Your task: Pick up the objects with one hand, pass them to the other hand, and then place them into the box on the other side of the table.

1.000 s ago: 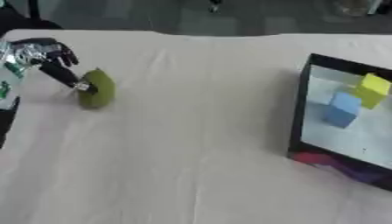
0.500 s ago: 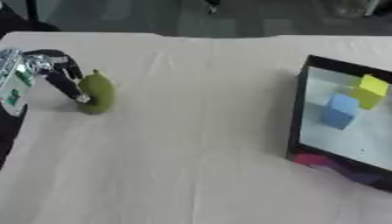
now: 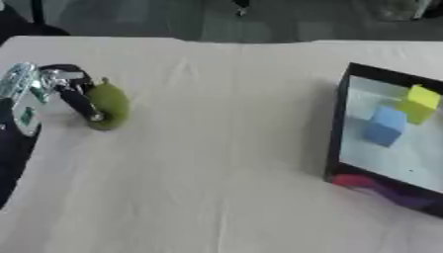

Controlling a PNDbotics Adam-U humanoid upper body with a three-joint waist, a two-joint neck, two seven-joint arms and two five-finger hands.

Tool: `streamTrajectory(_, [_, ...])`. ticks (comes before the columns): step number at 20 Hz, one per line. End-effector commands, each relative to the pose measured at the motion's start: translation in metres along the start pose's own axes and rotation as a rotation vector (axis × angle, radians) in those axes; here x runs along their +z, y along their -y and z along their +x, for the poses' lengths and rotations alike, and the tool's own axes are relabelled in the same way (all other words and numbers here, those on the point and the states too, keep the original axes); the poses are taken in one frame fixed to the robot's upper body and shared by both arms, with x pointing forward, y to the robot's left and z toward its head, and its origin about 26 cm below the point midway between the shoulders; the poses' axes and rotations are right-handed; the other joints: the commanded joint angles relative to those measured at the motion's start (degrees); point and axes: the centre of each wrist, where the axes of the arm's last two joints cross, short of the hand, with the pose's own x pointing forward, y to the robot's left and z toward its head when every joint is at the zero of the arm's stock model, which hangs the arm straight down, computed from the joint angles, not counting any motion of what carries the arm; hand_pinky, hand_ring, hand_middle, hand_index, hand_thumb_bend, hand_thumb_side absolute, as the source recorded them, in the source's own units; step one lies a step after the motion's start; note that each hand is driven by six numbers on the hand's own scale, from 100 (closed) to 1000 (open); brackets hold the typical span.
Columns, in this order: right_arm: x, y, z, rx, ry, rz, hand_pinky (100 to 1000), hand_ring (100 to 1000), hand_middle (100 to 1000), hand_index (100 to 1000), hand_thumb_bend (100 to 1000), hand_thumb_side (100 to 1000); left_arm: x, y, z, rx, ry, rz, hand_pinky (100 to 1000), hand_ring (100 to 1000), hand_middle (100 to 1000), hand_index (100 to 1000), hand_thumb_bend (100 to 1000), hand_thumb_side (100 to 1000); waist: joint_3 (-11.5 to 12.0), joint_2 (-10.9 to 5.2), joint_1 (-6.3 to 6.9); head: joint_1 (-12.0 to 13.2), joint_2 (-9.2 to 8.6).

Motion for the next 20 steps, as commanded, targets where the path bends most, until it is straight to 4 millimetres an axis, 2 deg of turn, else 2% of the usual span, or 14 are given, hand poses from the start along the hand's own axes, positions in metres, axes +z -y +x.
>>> streamTrajectory(1, [-0.002,0.004,0.008,0.036,0.022,0.004,1000,1000,1000,989,100,533,0.012,-0.016,-0.003,-0.001,0.015,0.053,840,780,672,629,254,100,0.01,-1.72,0.11,-0.25,-0.44])
streamTrajectory(7, [-0.002,0.004,0.007,0.044,0.02,0.004,1000,1000,1000,988,100,532,0.041,-0.04,-0.001,-0.028,0.078,0.129,818,756,648,614,239,100,0.34,-1.83,0.22,-0.8,-0.2])
streamTrajectory(12, [-0.006,0.006,0.012,0.042,0.042,0.009,1000,1000,1000,990,100,526,0.068,-0.057,0.008,-0.009,0.135,0.252,801,725,596,572,150,100,0.6,-2.0,0.11,-0.96,-0.21])
streamTrajectory(14, [-0.009,0.007,0.016,0.035,0.066,0.016,1000,1000,1000,991,100,519,0.076,-0.059,0.014,0.019,0.175,0.304,798,714,582,562,100,100,0.66,-2.05,0.03,-1.1,-0.3])
streamTrajectory(20, [-0.026,0.01,0.035,0.052,0.168,0.105,1000,1000,1000,989,100,502,0.091,-0.046,0.037,0.115,0.345,0.422,806,706,566,548,100,111,0.79,-2.09,-0.27,-2.3,-0.43])
